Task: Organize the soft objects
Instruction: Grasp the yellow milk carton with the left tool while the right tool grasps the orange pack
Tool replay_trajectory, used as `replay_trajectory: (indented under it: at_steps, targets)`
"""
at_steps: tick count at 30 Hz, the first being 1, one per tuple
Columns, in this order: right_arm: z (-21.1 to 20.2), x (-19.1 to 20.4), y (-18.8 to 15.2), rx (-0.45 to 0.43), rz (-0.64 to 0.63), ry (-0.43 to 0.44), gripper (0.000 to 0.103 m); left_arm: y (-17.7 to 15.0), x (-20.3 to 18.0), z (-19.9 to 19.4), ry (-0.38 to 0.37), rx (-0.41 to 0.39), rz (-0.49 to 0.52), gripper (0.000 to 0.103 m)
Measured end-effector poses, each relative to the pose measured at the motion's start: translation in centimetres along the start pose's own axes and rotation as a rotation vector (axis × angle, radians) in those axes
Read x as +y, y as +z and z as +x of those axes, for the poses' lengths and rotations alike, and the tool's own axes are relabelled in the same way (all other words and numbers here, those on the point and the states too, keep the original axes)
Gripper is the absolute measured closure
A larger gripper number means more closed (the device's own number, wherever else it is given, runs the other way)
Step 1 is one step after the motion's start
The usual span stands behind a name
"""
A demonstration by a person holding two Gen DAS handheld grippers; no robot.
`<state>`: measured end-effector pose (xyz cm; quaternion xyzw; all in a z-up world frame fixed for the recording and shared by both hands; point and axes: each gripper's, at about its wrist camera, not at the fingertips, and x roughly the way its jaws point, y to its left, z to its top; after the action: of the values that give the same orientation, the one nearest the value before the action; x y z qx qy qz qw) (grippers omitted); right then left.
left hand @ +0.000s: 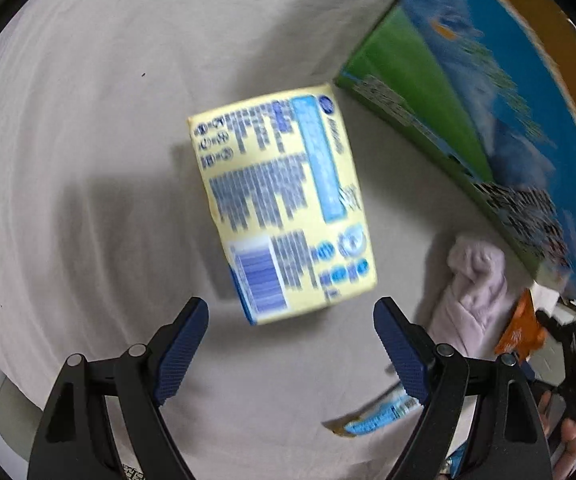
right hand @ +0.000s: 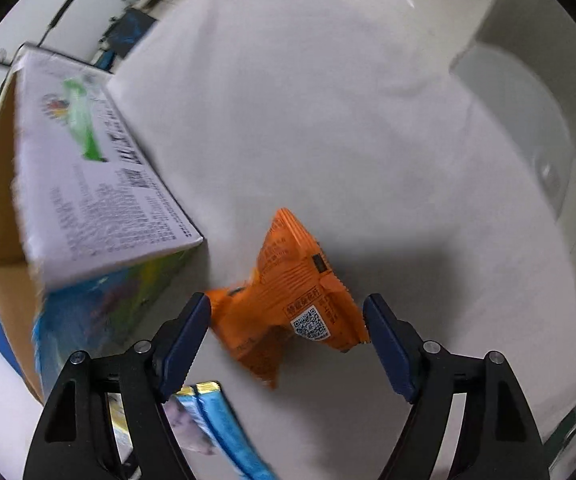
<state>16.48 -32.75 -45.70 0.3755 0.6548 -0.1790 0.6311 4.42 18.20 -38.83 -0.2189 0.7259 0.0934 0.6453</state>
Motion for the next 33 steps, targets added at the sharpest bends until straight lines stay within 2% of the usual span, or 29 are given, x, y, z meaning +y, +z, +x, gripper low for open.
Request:
replay_trajectory:
  at_steps: [2,4,9,11,13,16,17,19,21,24,25,26,27,28,29,30,33]
  targets:
    - [0.2,0.1,-0.2,-0.002,-0.033,-0.026,0.038,0.2,0.2,0.6,0.014,-0.001,-0.001,0.018]
    - [-0.1,0.5,-0.7,-0.015,-0.119,-0.064,0.04,0.7,0.6,1.2,0.017,0.002,-0.002,0.018]
    - [0.0,0.7,-1.9,0.043,-0.311,-0.165,0.043,2.2,2.0,2.0,0.01,0.025,-0.02,0.018]
    - [0.0,0.9,-2.5,0.066,-0.382,-0.204,0.043,3.6,-0.6,0.7,-0.014,0.025,-0.007,0.018]
    - [0.3,1.2,-3.4,0.11,-0.464,-0.239,0.042,2.4,-0.8,-0.3,-0.034,0.019,0.006,0.018]
    - [-0.2,0.9,-4.8,0.109,-0.481,-0.198,0.032,2.1,0.2,-1.5,-0.052,-0.01,-0.026,0.018]
    - [-0.3,0.9,-4.9,0.103,-0.482,-0.174,0.02,2.2,0.0,-1.9,-0.051,-0.019,-0.035,0.018]
    - [-0.3,0.8,-5.2,0.095,-0.474,-0.168,0.008,2.8,0.6,-1.9,-0.034,-0.028,-0.063,0.018]
    - [0.0,0.9,-5.7,0.086,-0.468,-0.181,0.008,4.2,0.2,-1.3,-0.006,-0.022,-0.078,0.018]
    - [0.6,0.4,-5.9,0.079,-0.441,-0.184,0.008,6.4,0.0,1.2,0.05,0.031,-0.055,0.019]
    - [0.9,0.3,-5.9,0.077,-0.426,-0.185,0.008,6.7,0.0,2.0,0.06,0.03,-0.048,0.028]
    - [1.1,-0.1,-6.1,0.078,-0.414,-0.184,0.008,6.8,0.0,2.2,0.053,0.012,-0.04,0.032]
    - [1.3,-0.3,-6.1,0.08,-0.403,-0.179,0.008,6.6,-0.2,2.4,0.076,-0.006,-0.031,0.037]
    - [1.3,-0.5,-6.1,0.078,-0.394,-0.172,0.013,6.4,-0.2,2.4,0.095,-0.019,-0.013,0.038]
    - [1.3,-0.7,-6.0,0.075,-0.395,-0.178,0.025,6.3,-0.2,2.3,0.1,-0.024,0.009,0.039]
    - [1.2,-0.8,-5.8,0.073,-0.409,-0.187,0.031,5.7,-0.2,2.4,0.108,-0.028,0.031,0.04]
    - [1.0,-0.6,-6.6,0.086,-0.491,-0.209,0.036,3.5,-0.5,2.9,0.144,-0.025,0.111,0.041]
